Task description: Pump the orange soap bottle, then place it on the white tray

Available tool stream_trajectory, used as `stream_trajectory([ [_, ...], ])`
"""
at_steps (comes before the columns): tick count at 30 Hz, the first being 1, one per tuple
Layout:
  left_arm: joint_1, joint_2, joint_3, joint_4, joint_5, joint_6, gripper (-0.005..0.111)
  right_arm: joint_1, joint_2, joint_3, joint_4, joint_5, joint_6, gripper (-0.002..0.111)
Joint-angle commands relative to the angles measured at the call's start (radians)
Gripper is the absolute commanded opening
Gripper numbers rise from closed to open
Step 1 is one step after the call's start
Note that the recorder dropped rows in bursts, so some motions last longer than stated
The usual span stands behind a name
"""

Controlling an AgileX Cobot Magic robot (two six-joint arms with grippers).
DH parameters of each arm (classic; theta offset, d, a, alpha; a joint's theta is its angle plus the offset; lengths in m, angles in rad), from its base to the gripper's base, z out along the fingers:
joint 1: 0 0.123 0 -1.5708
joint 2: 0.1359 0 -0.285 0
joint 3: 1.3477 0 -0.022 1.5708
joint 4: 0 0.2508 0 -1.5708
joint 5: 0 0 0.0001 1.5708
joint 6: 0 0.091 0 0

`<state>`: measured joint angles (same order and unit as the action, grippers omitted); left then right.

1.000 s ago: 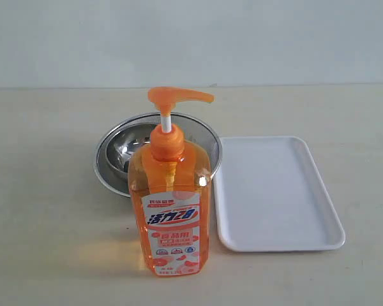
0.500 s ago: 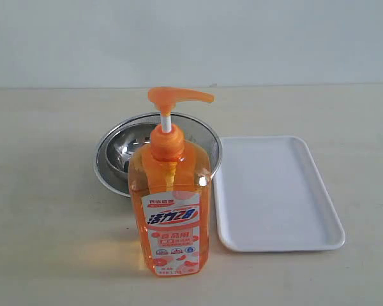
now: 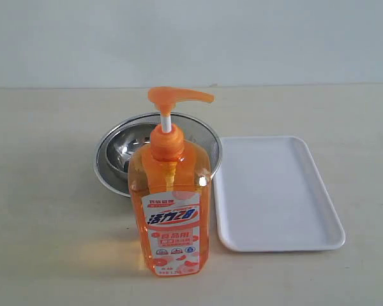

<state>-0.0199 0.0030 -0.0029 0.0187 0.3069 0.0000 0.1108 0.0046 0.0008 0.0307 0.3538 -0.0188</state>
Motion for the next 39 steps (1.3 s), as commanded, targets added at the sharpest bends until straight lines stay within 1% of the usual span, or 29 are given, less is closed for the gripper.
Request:
stream_trajectory([
  [1,0.002,-0.003,0.003,-0.009,0.0,0.0,0.005,-0.002,-0.005,-0.001,-0.001,-0.011,-0.002,0.0],
  [19,0.002,-0.003,0.003,-0.009,0.0,0.0,0.005,-0.002,-0.005,-0.001,-0.001,-0.006,-0.002,0.0],
  [28,0.002,-0.003,0.003,-0.009,0.0,0.0,0.005,-0.002,-0.005,-0.001,-0.001,-0.041,-0.002,0.0],
  [36,0.002,-0.003,0.003,-0.009,0.0,0.0,0.005,-0.002,-0.005,-0.001,-0.019,-0.22,-0.02,0.0],
  [39,0.002,-0.003,0.003,-0.009,0.0,0.0,0.005,-0.002,-0.005,-0.001,-0.019,-0.26,-0.028,0.0],
])
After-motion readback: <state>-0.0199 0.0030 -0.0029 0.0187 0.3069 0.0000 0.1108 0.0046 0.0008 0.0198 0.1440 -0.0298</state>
